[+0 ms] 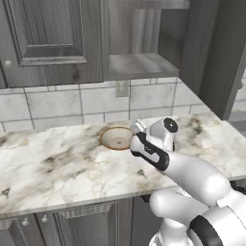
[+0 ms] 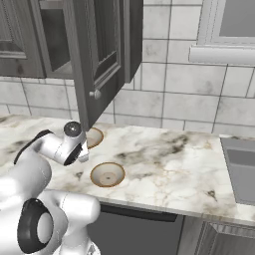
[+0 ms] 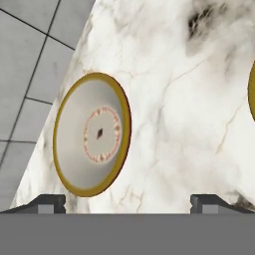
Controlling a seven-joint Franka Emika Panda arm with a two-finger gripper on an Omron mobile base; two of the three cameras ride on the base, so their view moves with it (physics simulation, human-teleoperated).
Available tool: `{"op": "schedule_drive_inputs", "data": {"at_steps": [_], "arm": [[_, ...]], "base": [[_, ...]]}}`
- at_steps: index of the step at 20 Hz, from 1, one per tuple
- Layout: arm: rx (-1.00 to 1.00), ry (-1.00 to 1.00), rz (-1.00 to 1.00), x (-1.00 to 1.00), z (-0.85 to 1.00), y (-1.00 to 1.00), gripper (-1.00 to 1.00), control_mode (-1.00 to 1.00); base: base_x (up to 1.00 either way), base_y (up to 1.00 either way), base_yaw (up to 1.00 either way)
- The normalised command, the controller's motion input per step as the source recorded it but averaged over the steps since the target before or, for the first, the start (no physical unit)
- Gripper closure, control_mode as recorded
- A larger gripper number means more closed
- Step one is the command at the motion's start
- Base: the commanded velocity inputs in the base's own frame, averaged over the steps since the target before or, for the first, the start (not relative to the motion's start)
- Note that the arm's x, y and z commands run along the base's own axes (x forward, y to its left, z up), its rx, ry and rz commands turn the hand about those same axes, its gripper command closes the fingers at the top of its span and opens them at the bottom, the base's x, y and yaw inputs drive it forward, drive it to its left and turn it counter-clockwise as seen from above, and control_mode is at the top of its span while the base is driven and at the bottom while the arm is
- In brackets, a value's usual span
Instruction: Pick up the bowls on the counter and stack them on top of one another in the open cabinet. Place the smaller bowl on top of the larger bowl.
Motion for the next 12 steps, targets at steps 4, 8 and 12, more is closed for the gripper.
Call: {"op": "schedule_drive_inputs", "data": {"at_steps": [4,8,12], "arm": [[0.00,0.05,0.02,0.29,-0.11,0.00,-1.00,-1.00],[0.00,0.04,0.02,0.26,-0.13,0.00,-1.00,-1.00],[0.01,0.02,0.01,0.23,-0.15,0.00,-1.00,-1.00]], "base": [[0.00,0.00,0.00],[0.00,0.00,0.00],[0.00,0.00,0.00]]}}
